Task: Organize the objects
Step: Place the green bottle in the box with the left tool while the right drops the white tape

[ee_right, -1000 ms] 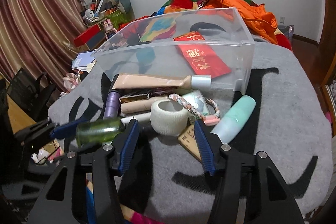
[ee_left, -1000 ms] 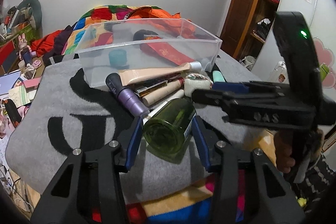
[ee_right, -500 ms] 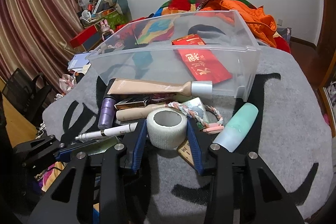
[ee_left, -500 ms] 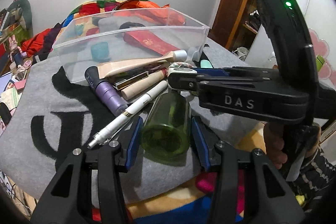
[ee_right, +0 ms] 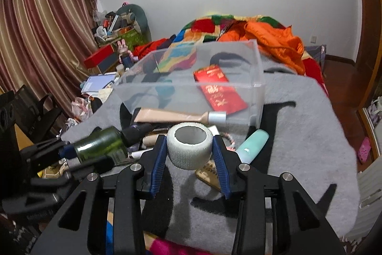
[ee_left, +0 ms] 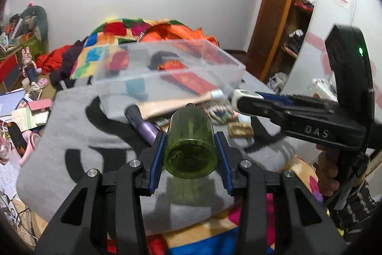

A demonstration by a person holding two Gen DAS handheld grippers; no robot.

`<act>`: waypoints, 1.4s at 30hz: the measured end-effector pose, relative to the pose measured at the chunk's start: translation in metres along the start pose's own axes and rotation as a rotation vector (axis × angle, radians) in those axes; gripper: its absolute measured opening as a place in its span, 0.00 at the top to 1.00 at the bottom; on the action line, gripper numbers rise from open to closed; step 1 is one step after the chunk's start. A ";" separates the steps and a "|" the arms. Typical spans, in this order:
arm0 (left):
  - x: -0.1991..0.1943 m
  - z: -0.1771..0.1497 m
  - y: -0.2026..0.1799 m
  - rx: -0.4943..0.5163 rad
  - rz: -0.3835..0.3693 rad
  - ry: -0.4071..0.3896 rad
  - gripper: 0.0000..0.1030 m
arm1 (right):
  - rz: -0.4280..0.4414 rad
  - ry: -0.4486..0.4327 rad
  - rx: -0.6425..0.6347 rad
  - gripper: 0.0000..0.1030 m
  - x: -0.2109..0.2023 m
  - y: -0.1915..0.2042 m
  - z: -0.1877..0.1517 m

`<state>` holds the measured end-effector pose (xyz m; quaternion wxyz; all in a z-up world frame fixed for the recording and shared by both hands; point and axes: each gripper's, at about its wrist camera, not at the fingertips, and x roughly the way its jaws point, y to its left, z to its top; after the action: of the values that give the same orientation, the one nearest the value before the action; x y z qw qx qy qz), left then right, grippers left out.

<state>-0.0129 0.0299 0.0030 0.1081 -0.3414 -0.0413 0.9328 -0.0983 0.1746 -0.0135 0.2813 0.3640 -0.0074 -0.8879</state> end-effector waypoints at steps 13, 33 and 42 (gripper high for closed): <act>-0.014 0.043 0.014 0.004 0.069 -0.107 0.60 | -0.031 -0.091 -0.007 0.66 -0.018 -0.006 0.032; 0.042 0.097 0.042 -0.003 0.110 -0.078 0.60 | -0.070 -0.091 -0.011 0.66 0.028 -0.013 0.086; 0.087 0.105 0.044 -0.005 0.096 -0.002 0.60 | -0.084 -0.010 -0.010 0.66 0.071 -0.023 0.091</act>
<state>-0.1537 0.0071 0.0220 0.0625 -0.3421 -0.0274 0.9372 -0.2099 0.1404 0.0026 0.2454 0.3579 0.0110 -0.9009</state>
